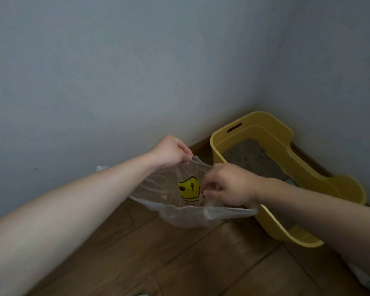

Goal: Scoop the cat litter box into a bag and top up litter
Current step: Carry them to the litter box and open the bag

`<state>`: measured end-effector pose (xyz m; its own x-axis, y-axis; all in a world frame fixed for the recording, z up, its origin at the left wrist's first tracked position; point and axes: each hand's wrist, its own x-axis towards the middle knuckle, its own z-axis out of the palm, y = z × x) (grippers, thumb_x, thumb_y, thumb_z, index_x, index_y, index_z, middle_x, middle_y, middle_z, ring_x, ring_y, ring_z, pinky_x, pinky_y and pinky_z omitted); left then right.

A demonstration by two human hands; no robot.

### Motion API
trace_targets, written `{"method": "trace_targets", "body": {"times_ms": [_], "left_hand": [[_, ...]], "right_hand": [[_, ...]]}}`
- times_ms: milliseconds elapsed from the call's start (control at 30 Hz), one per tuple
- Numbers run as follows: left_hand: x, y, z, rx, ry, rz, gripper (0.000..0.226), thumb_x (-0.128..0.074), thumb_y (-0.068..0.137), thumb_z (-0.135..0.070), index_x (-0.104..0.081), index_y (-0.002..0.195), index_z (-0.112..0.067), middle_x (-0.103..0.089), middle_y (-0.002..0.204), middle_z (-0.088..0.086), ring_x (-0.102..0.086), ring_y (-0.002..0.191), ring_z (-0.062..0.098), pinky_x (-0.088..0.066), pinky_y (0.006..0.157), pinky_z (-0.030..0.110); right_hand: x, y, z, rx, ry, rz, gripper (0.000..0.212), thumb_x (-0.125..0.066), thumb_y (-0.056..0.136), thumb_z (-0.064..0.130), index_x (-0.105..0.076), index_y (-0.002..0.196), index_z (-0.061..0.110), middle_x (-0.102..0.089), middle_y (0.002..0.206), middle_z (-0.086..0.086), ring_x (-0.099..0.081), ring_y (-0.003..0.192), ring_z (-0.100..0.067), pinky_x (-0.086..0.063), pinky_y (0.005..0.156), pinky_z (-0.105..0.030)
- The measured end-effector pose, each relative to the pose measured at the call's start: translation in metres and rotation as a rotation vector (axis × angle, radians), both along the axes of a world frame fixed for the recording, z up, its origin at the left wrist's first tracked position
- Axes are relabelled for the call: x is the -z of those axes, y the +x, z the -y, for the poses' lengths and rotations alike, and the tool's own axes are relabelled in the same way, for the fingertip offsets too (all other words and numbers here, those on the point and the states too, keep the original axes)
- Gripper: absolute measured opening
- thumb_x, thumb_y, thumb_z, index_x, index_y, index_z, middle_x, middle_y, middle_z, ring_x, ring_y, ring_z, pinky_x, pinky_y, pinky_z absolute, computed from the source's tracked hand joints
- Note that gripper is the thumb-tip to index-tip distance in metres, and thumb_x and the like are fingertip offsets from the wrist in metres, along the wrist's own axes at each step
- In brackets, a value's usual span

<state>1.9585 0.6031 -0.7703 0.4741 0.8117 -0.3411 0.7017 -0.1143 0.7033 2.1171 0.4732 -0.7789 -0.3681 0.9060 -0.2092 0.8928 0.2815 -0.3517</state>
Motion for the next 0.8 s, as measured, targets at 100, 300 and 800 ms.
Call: {"method": "trace_targets", "body": {"times_ms": [100, 300, 800], "left_hand": [[0.003, 0.008, 0.003, 0.022, 0.067, 0.006, 0.018, -0.075, 0.081, -0.01, -0.071, 0.07, -0.024, -0.07, 0.066, -0.005, -0.066, 0.064, 0.01, -0.05, 0.061, 0.022], [0.016, -0.009, 0.021, 0.492, 0.868, 0.085, 0.022, -0.063, 0.08, 0.004, -0.071, 0.094, -0.011, -0.065, 0.092, 0.002, -0.06, 0.088, 0.022, -0.051, 0.074, 0.034], [0.085, -0.017, 0.046, 0.704, 0.385, -0.485, 0.123, -0.055, 0.061, -0.089, 0.005, 0.154, -0.036, -0.002, 0.165, -0.006, -0.01, 0.15, 0.026, -0.012, 0.119, 0.058]], "right_hand": [[0.006, 0.009, 0.006, -0.053, 0.075, 0.121, 0.019, -0.052, 0.091, 0.033, -0.07, 0.096, 0.028, -0.065, 0.085, 0.01, -0.051, 0.085, -0.012, -0.046, 0.085, -0.036], [0.035, 0.01, 0.001, -0.087, 0.226, 0.339, 0.021, -0.057, 0.079, 0.022, -0.068, 0.096, 0.027, -0.064, 0.086, 0.007, -0.051, 0.091, -0.018, -0.035, 0.084, -0.034], [0.093, 0.022, 0.01, 0.158, -0.074, 0.266, 0.084, -0.03, 0.076, 0.084, -0.057, 0.123, 0.019, -0.062, 0.125, -0.005, -0.045, 0.127, -0.028, -0.028, 0.113, -0.052]]}}
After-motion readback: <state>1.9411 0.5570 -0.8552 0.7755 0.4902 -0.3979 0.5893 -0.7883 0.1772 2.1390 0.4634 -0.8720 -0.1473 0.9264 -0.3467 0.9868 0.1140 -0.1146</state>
